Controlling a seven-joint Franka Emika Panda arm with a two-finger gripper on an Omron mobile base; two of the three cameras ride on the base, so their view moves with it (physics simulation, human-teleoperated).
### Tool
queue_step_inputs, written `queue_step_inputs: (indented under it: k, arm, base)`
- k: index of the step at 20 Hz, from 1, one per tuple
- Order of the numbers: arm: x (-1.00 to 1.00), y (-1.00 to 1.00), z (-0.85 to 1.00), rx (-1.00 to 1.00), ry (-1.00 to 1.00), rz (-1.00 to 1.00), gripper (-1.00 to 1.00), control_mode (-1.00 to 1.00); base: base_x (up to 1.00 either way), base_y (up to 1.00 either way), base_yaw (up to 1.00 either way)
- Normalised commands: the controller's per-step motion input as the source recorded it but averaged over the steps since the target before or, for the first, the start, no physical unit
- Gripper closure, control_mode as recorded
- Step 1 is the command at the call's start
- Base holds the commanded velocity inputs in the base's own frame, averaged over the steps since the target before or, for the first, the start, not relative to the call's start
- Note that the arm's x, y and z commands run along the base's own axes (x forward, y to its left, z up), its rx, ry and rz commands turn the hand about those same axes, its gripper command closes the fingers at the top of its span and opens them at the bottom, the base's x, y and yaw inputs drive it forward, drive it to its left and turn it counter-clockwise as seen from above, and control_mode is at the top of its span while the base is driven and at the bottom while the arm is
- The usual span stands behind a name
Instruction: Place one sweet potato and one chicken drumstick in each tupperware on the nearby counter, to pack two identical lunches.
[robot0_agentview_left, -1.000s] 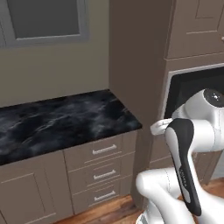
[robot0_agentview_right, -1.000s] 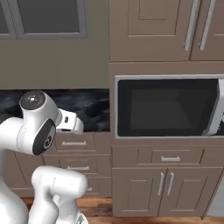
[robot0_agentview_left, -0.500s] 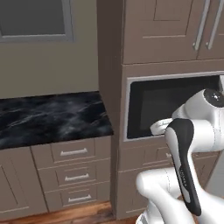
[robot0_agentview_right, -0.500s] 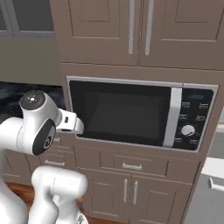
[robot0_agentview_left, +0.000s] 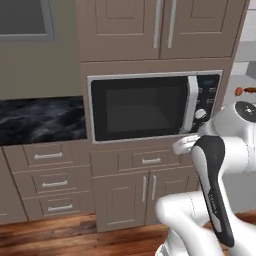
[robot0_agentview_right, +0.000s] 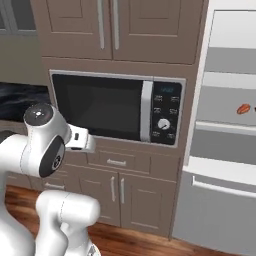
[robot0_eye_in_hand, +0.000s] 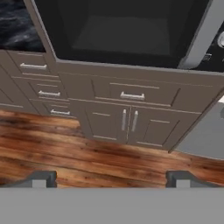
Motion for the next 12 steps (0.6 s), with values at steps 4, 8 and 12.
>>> queue_step_inputs:
  k: [4, 8, 12]
  arm:
    - [0.00, 0.00, 0.00, 0.00, 0.00, 0.00, -1.00, 1.00]
    - [0.00, 0.00, 0.00, 0.00, 0.00, 0.00, -1.00, 1.00]
    - [0.00, 0.00, 0.00, 0.00, 0.00, 0.00, -1.00, 1.00]
  base:
    - [-0.45, -0.64, -0.19]
    - [0.00, -0.89, -0.15]
    - [0.00, -1.00, -0.06]
